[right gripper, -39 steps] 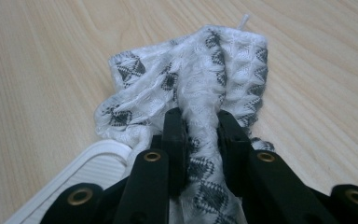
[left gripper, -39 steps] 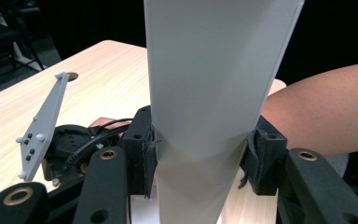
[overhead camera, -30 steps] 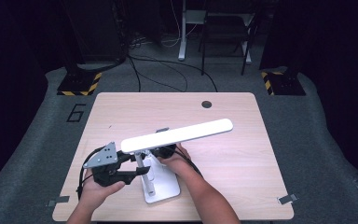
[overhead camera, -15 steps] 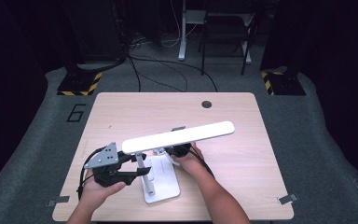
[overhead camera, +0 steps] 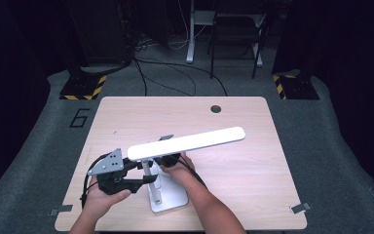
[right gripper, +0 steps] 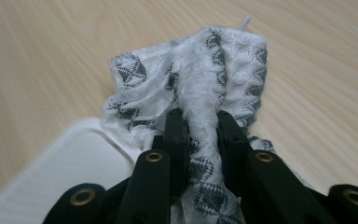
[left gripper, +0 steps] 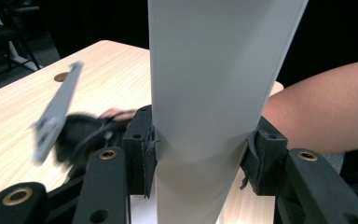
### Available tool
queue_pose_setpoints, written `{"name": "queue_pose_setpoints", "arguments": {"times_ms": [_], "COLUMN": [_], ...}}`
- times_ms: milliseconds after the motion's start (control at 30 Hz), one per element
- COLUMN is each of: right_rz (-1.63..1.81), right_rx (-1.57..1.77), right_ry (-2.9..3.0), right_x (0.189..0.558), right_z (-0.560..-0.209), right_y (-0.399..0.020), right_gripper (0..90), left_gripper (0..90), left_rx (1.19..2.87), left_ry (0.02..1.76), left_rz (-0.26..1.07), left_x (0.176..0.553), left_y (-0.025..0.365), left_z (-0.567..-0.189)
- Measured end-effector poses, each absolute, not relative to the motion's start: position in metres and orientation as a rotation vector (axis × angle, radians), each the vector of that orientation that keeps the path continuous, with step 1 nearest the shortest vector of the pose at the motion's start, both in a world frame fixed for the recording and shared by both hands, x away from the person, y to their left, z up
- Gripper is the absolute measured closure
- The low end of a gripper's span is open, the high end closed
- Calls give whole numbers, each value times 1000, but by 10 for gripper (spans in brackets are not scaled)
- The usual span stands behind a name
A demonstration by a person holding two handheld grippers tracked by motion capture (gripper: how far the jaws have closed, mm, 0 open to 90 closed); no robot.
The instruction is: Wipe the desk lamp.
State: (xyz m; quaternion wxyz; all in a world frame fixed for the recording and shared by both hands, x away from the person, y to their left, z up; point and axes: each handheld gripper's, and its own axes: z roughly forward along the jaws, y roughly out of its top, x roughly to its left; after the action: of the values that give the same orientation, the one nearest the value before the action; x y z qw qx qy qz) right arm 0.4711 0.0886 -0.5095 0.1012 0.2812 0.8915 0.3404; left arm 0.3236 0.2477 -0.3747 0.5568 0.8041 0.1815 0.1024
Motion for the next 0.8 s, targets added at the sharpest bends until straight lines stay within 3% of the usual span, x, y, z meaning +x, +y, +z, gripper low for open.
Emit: {"name": "queue_pose_setpoints", "arguments": {"times_ms": [167,300,800], "right_rz": [1004,999,983], "right_rx": [762,738,969], "right_ry": [2648,2655,2542], "right_x": [464,467,477], "right_z": [-509,-509,-510], "right_y": [113,106,13], "right_gripper": [771,771,769], "left_gripper": [525,524,522], "left_rx": [1898,1892,1884], "left_ry": [435,437,454], "left_rz": [257,255,267], "left_x": [323,323,320], "left_y": [247,248,248], "left_z": [-375,-376,-378]}}
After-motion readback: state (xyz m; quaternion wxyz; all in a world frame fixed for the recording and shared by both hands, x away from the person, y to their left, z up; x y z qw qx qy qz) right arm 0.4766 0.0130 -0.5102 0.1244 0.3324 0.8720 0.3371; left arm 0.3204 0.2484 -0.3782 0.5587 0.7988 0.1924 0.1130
